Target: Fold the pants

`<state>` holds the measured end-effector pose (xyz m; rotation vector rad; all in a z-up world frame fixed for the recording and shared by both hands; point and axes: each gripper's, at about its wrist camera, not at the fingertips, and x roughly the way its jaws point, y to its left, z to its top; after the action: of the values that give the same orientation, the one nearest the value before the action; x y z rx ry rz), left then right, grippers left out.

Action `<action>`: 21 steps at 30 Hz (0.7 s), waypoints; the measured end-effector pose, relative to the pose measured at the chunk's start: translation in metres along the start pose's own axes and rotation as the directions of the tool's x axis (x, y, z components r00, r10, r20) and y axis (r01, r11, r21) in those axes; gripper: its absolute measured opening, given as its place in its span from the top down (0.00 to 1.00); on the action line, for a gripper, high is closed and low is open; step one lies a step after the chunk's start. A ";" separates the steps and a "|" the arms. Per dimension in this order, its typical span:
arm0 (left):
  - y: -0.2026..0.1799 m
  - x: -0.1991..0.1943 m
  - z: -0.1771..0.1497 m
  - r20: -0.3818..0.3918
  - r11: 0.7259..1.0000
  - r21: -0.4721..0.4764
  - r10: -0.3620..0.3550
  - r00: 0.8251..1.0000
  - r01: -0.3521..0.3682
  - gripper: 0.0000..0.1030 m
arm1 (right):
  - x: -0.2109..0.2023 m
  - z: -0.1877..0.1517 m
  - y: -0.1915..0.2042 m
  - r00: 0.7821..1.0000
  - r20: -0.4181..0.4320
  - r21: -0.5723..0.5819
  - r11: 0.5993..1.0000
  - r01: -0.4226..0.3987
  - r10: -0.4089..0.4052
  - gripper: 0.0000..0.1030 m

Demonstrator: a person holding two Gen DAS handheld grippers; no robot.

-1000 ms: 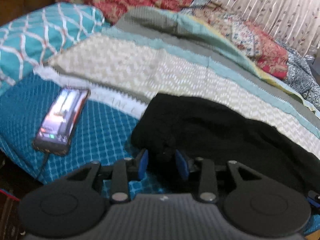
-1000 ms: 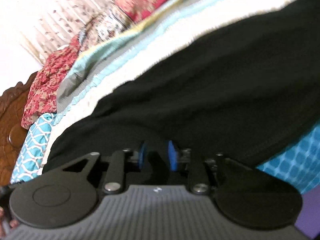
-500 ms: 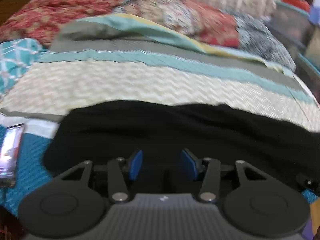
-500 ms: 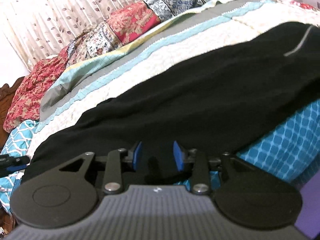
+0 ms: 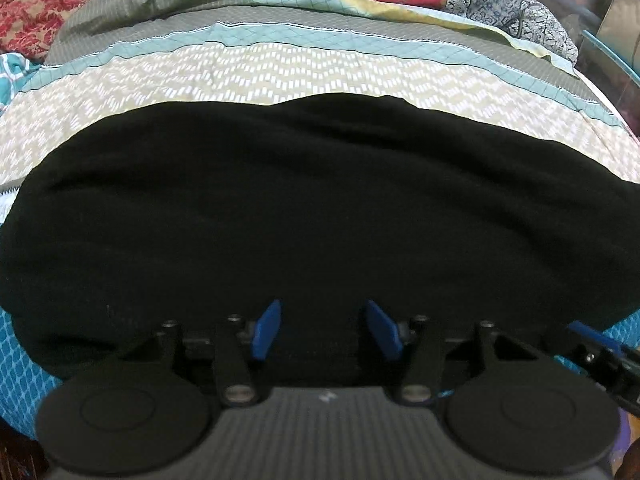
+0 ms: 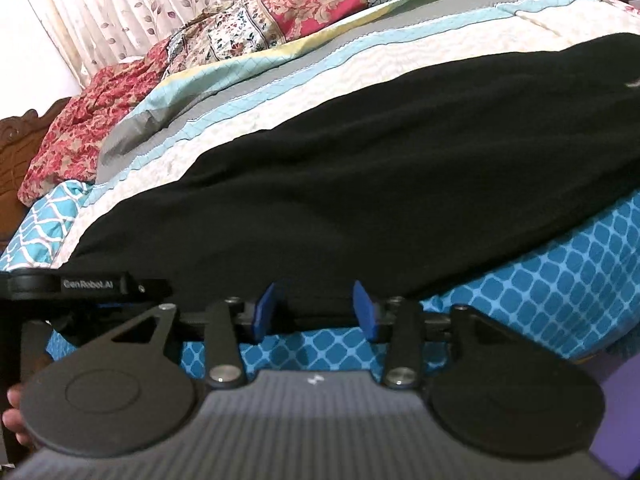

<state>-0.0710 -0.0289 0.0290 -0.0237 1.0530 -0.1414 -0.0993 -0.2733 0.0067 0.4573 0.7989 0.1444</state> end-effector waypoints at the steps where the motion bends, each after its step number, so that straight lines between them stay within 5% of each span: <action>1: -0.001 0.000 0.000 0.000 1.000 0.000 0.000 1.000 0.000 0.51 | 0.000 0.000 0.000 1.000 0.003 0.000 1.000 -0.002 0.002 0.53; 9: -0.001 0.001 -0.001 0.000 1.000 0.005 -0.016 1.000 0.016 0.39 | -0.002 -0.009 -0.004 0.998 0.042 0.062 0.997 -0.046 0.044 0.44; 11: -0.001 0.001 -0.002 -0.007 0.999 0.004 -0.049 0.999 0.049 0.12 | -0.001 -0.009 -0.002 0.998 0.043 0.054 0.997 -0.057 0.055 0.36; 13: -0.004 0.001 -0.004 -0.022 0.995 0.008 -0.095 0.995 0.095 0.00 | 0.000 -0.009 0.000 0.996 0.036 0.036 0.996 -0.081 0.080 0.27; 21: -0.008 -0.002 -0.011 0.002 0.996 0.026 -0.083 0.997 0.083 0.00 | 0.003 -0.005 0.002 0.995 0.020 -0.013 0.996 -0.093 0.093 0.16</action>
<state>-0.0825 -0.0361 0.0258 -0.0438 1.0473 -0.2301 -0.1008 -0.2693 0.0026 0.4839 0.7562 0.2306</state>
